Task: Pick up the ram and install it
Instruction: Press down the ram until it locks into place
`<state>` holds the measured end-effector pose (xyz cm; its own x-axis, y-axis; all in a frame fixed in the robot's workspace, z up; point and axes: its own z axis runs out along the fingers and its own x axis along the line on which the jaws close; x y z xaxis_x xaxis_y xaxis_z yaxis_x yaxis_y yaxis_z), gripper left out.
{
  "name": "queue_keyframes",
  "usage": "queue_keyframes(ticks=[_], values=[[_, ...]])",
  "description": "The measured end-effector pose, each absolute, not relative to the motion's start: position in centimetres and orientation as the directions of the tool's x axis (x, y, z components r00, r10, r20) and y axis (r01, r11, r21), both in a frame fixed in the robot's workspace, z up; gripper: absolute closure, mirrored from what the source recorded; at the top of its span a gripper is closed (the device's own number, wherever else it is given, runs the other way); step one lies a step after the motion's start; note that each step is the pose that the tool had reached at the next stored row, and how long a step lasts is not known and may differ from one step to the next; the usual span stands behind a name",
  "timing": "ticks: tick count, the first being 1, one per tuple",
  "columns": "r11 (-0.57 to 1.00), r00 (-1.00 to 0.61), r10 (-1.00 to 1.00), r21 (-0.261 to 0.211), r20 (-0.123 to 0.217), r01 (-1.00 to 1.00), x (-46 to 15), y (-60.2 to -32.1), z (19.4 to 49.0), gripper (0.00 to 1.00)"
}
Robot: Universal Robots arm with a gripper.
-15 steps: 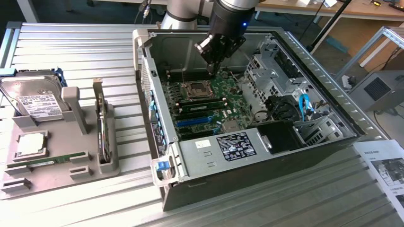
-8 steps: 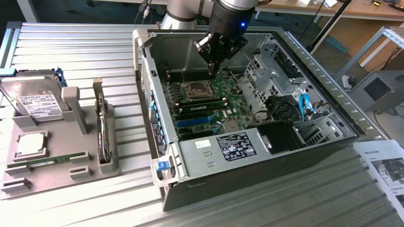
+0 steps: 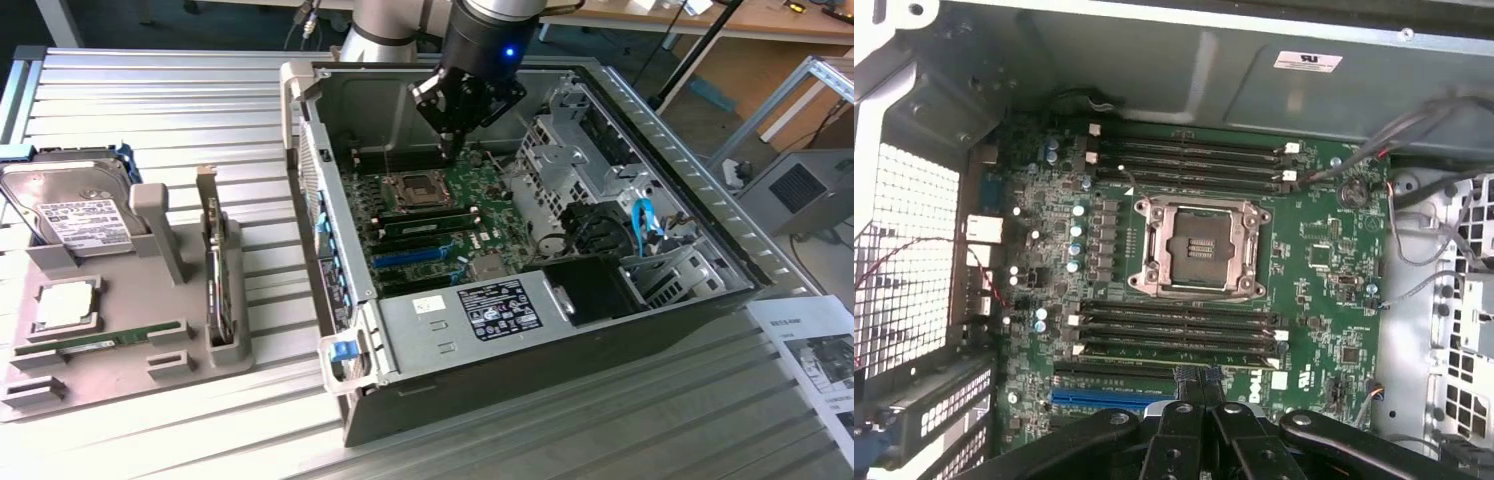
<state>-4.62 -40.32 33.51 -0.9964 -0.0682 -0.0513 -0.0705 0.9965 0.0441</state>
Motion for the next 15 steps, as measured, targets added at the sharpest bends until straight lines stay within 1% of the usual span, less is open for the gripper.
queue_keyframes(ticks=[9,15], values=[[0.997,-0.996,-0.068,0.044,-0.050,-0.070,-4.61,-40.32,33.51,0.89],[0.997,-0.997,-0.068,0.046,-0.031,-0.069,-4.32,-40.32,33.51,0.89]])
